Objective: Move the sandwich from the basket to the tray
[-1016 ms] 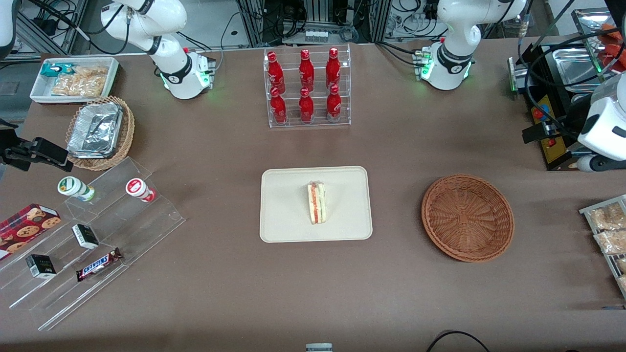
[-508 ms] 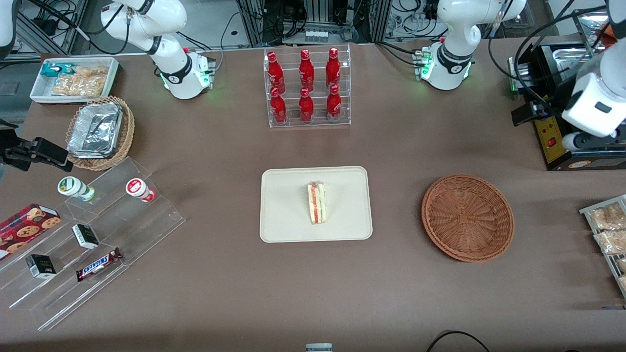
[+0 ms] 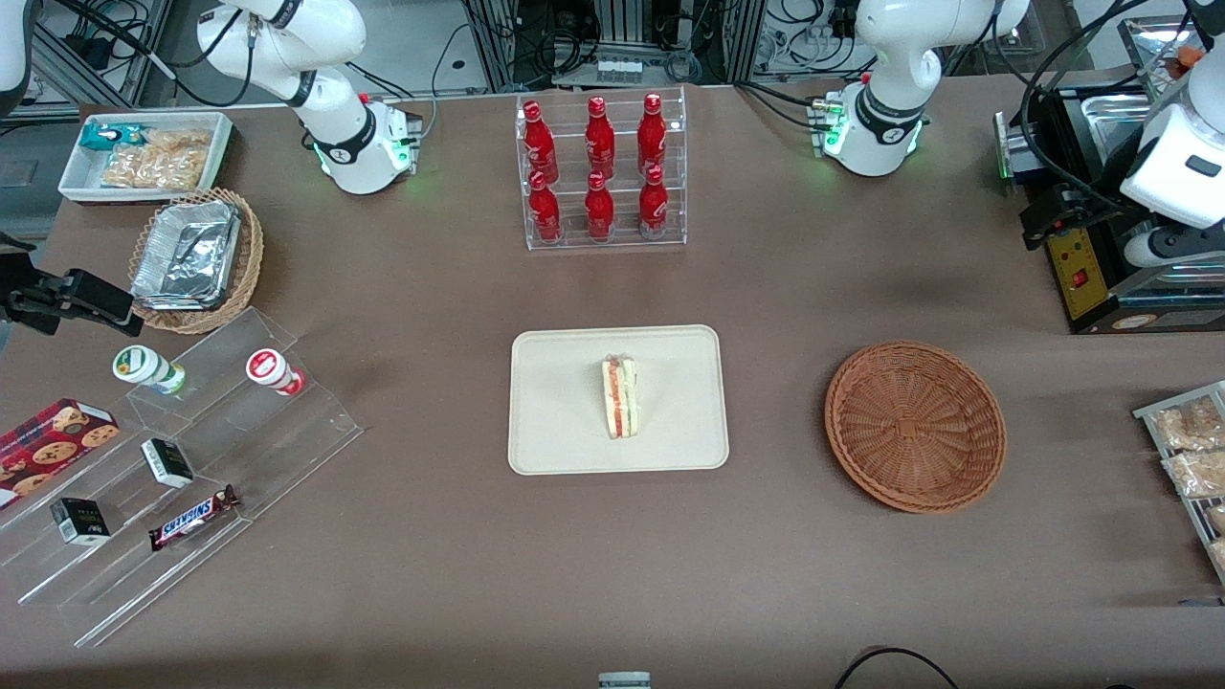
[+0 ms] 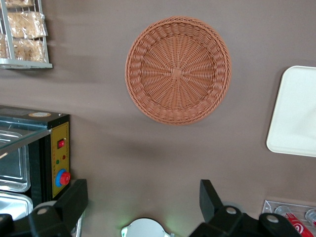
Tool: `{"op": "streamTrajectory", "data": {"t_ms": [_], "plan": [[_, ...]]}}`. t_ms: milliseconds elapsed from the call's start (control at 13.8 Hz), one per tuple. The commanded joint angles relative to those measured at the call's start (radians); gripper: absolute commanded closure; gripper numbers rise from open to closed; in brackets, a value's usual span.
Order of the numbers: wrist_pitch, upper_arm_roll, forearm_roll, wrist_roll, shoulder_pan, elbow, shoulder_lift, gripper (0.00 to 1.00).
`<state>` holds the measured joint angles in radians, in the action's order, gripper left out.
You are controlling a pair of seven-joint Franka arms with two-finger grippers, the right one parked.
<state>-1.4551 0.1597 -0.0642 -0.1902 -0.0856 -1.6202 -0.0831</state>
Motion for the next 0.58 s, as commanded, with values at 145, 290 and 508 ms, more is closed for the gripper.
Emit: {"op": "streamTrajectory", "data": {"t_ms": [145,290,508], "plan": [[-0.019,0.005,0.072,0.009,-0.011,-0.013,-0.012,0.0],[-0.025,0.004,0.072,0.009,-0.011,-0.012,-0.011,0.0],[-0.016,0.006,0.066,0.023,-0.009,0.0,-0.006,0.0]]}}
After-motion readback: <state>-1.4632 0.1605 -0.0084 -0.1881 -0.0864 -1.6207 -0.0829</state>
